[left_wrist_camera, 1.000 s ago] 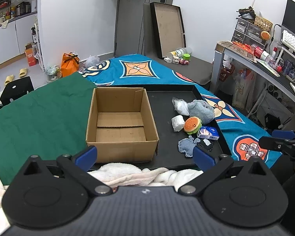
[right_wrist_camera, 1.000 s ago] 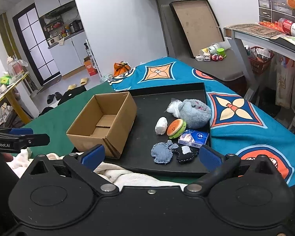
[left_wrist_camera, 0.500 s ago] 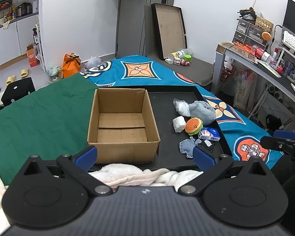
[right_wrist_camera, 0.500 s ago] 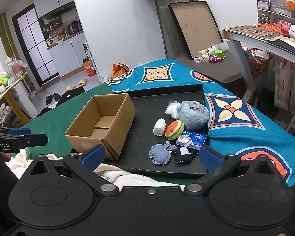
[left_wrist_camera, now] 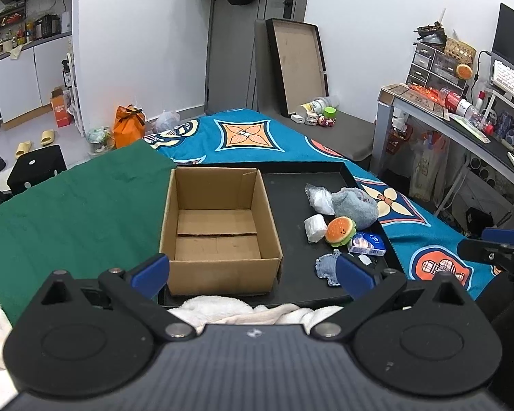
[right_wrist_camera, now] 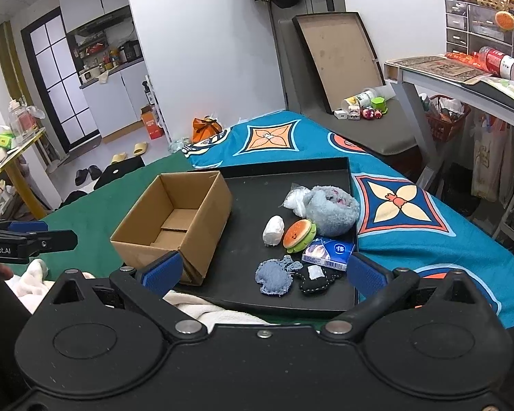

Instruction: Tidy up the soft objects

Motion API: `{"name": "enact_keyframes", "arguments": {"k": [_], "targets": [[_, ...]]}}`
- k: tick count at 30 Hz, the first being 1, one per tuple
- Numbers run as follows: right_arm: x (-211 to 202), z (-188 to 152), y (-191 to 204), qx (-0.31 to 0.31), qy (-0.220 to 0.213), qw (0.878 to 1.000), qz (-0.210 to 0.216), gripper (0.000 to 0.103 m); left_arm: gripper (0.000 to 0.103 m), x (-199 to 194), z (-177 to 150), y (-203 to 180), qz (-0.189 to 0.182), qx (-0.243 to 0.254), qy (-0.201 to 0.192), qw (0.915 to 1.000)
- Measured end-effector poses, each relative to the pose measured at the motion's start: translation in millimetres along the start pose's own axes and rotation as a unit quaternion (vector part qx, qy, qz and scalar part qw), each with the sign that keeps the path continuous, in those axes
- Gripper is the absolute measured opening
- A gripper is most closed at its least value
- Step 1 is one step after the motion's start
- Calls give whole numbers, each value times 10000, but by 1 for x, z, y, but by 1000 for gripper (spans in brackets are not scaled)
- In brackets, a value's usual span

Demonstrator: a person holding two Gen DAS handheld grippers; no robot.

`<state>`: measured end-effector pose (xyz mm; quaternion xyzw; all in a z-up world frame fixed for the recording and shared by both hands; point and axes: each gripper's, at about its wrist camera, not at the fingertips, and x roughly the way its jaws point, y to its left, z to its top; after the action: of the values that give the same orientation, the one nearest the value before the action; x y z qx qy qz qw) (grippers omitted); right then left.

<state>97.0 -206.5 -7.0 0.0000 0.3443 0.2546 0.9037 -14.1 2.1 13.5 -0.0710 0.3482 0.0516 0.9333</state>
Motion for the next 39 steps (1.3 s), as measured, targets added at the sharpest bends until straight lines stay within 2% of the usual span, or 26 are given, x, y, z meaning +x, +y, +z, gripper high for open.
{"name": "enact_keyframes", "arguments": {"k": [11, 15, 25, 39], "targets": [[-1, -2, 1, 11, -35, 10000, -82, 103, 102, -2, 2, 2, 70, 135, -63, 9999], [-1, -4, 1, 48, -58, 9999, -102, 103, 102, -2, 1, 7, 55, -83, -74, 9999], [1, -3, -1, 74, -89, 9999, -96, 103, 102, -2, 3, 13, 9, -146, -118, 9998], [19, 2, -3, 92, -38, 9999, -93, 103, 102, 14, 11, 26, 91, -39, -61, 9999]]}}
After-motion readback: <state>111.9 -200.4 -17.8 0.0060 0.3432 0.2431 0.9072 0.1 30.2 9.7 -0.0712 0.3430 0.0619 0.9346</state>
